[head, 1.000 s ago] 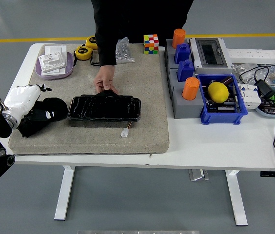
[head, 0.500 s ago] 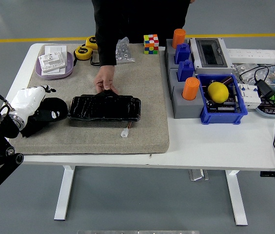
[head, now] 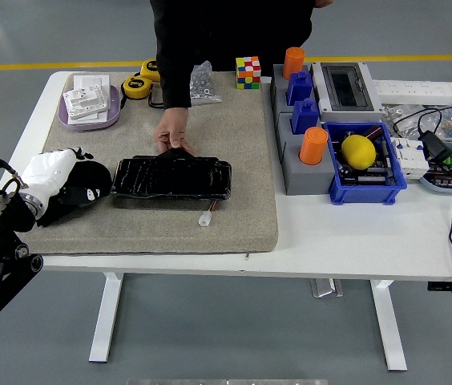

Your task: Pick the rag up,wipe the panel,place it on the desk

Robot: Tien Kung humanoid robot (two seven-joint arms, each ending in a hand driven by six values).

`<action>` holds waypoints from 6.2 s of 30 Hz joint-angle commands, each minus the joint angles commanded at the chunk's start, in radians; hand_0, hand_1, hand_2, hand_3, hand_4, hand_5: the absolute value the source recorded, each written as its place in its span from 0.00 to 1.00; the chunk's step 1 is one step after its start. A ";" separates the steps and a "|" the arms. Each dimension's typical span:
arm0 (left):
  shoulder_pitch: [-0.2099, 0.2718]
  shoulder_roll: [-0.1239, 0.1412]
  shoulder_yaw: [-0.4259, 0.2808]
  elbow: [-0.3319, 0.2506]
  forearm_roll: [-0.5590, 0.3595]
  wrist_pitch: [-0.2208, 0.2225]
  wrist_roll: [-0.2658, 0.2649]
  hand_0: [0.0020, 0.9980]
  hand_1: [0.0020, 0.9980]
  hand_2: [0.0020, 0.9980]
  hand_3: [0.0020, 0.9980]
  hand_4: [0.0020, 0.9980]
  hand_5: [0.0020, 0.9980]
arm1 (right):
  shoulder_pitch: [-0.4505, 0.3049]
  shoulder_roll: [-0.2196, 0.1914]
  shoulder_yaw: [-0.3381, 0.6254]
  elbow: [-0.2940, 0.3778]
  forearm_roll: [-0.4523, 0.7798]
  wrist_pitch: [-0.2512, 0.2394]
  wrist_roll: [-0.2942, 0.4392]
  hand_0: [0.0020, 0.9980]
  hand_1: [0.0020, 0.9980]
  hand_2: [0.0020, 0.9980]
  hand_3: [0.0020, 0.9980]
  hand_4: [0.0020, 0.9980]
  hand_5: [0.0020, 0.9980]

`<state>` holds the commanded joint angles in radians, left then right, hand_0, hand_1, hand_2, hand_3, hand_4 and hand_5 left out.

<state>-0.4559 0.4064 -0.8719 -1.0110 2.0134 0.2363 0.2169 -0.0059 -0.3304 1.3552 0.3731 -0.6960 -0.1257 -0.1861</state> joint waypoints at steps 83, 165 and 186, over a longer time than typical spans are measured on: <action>-0.017 0.010 -0.068 -0.100 -0.043 0.102 0.003 0.30 0.12 0.39 0.23 0.00 0.00 | -0.001 0.009 0.072 0.036 -0.039 -0.039 0.016 0.69 0.46 0.64 0.62 1.00 0.69; -0.229 -0.251 0.372 -0.093 -0.045 0.088 0.057 0.27 0.11 0.41 0.25 0.00 0.00 | 0.017 -0.007 0.033 0.021 -0.025 -0.013 0.019 0.69 0.46 0.64 0.62 1.00 0.69; -0.219 -0.198 0.321 -0.060 -0.021 0.095 0.053 0.27 0.11 0.41 0.25 0.00 0.00 | 0.010 -0.010 0.043 0.022 -0.022 -0.024 0.022 0.69 0.46 0.64 0.62 1.00 0.69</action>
<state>-0.6751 0.2080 -0.5507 -1.0712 1.9921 0.3311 0.2696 0.0046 -0.3402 1.3983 0.3948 -0.7179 -0.1494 -0.1639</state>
